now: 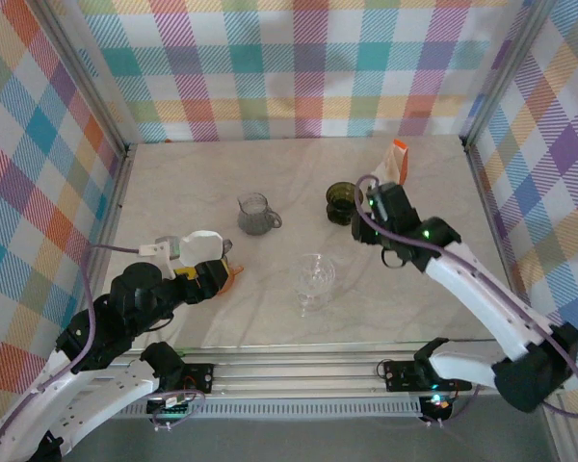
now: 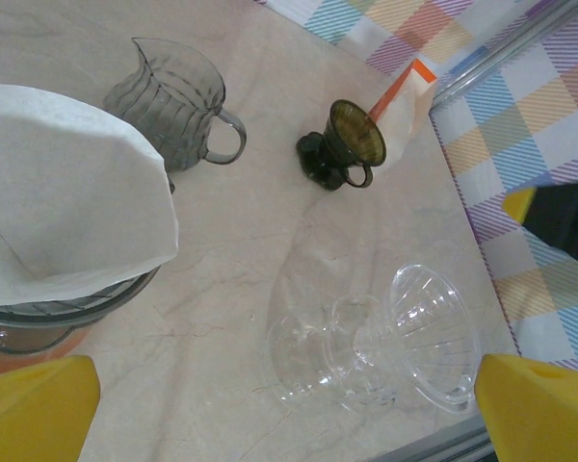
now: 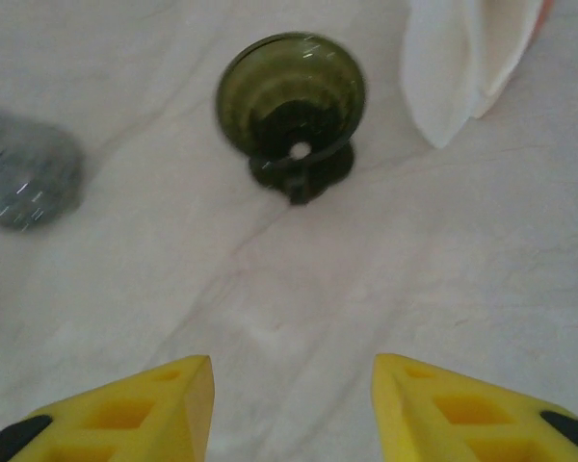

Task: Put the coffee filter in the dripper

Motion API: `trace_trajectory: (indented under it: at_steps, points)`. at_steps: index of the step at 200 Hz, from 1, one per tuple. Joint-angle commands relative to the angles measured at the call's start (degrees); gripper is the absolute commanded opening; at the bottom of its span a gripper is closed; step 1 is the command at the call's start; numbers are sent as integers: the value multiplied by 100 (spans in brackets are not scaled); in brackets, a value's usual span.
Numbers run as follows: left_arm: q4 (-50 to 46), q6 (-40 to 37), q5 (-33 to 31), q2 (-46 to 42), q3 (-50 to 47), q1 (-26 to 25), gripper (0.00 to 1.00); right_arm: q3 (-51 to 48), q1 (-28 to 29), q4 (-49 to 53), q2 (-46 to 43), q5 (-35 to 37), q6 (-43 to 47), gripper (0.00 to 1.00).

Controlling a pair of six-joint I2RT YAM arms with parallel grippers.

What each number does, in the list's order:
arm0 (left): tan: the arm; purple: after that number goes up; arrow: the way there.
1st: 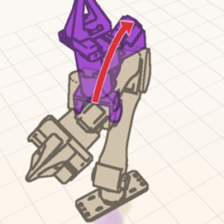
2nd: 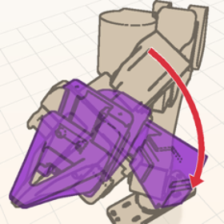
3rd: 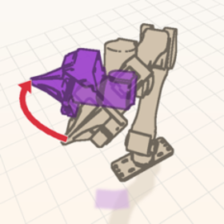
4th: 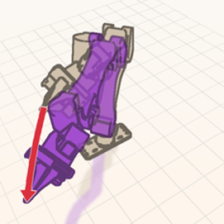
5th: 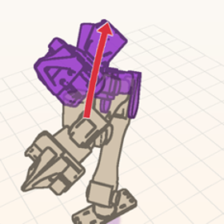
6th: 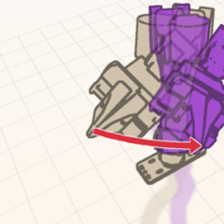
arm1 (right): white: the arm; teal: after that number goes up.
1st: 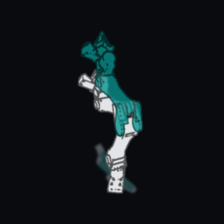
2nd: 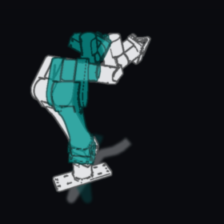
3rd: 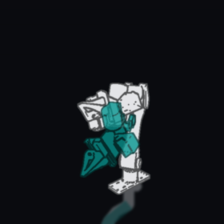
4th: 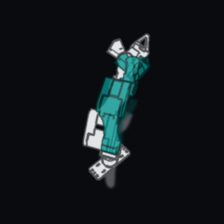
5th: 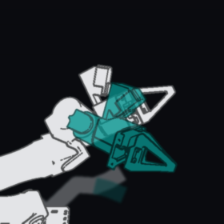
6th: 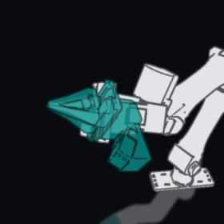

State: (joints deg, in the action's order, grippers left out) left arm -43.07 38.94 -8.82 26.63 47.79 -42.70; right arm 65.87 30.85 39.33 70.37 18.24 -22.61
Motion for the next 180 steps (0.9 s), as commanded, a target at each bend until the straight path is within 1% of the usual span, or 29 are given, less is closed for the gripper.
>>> trace_trajectory:
  at_steps: [1,21,49,66,76,86,111,143,180]
  points:
    - [236,-97,69,37,-41,-54,100,433,-495,-487,811,-324,301,47]
    - [267,-116,103,109,-38,-54,100,1095,-864,-413,1720,-196,330,53]
    - [342,-166,89,175,-47,-54,100,1973,-1110,-279,2825,272,280,59]
    - [372,-207,60,201,-72,-54,100,2513,-1276,-125,3404,474,166,57]
    - [395,-228,39,220,-95,-54,100,2720,-1368,-64,3653,566,108,54]
    - [433,-234,60,243,-112,-54,100,2860,-1459,-21,3828,634,51,48]
    - [542,-227,146,315,-147,-53,100,3111,-1638,0,4174,663,163,43]
    - [645,-238,183,419,-150,-54,100,3280,-1726,41,4500,891,449,43]
    - [729,-250,188,498,-178,-54,100,3400,-1807,-24,4766,886,646,42]
